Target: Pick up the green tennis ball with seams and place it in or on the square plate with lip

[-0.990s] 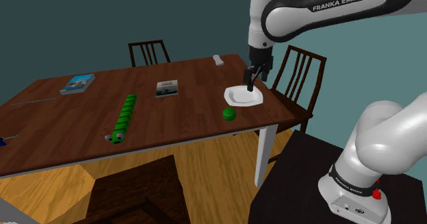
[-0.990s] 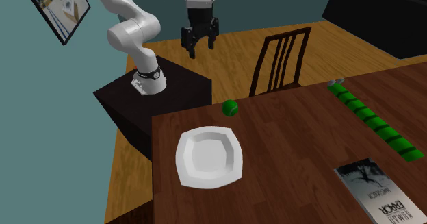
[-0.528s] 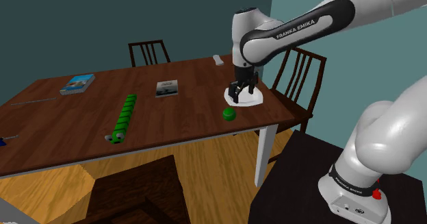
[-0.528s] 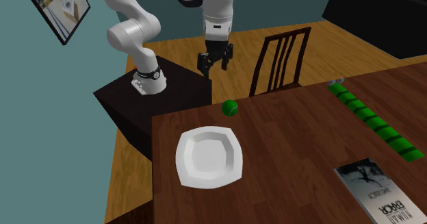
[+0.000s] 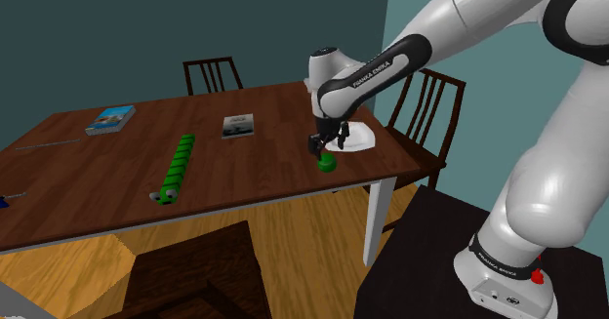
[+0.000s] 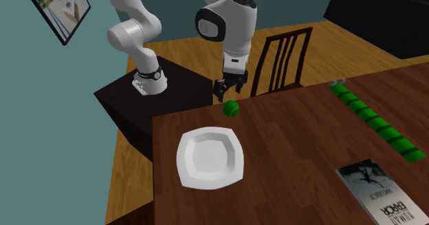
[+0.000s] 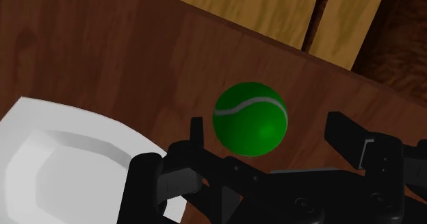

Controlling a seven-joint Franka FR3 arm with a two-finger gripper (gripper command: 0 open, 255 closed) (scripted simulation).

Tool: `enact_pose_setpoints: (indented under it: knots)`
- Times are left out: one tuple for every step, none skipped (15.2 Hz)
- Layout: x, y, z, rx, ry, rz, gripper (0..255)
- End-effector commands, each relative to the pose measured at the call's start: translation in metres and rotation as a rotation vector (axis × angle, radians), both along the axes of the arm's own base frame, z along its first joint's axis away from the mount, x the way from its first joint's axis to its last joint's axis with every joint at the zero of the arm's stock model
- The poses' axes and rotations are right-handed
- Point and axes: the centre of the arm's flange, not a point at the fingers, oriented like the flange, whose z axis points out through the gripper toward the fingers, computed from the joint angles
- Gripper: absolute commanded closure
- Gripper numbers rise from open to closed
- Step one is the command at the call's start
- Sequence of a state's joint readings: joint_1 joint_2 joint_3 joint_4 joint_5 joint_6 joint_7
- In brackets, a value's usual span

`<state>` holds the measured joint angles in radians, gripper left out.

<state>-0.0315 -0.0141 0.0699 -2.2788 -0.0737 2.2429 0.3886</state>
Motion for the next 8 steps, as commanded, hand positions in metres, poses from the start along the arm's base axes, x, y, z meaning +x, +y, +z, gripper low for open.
enact_pose_setpoints:
  knots:
    - [0.006,-0.002,-0.015,-0.001,0.001,-0.011,0]
    - [0.005,-0.002,-0.021,-0.001,0.001,-0.011,0]
    - [0.005,-0.002,-0.026,-0.001,0.001,-0.011,0]
    - [0.005,-0.002,-0.031,-0.001,0.001,-0.011,0]
    - [0.005,-0.003,-0.036,-0.001,0.001,-0.011,0]
    - [0.005,-0.003,-0.042,-0.001,0.001,-0.011,0]
    - [0.005,-0.003,-0.047,-0.001,0.001,-0.011,0]
    - [0.005,-0.004,-0.05,-0.001,0.001,-0.011,0]
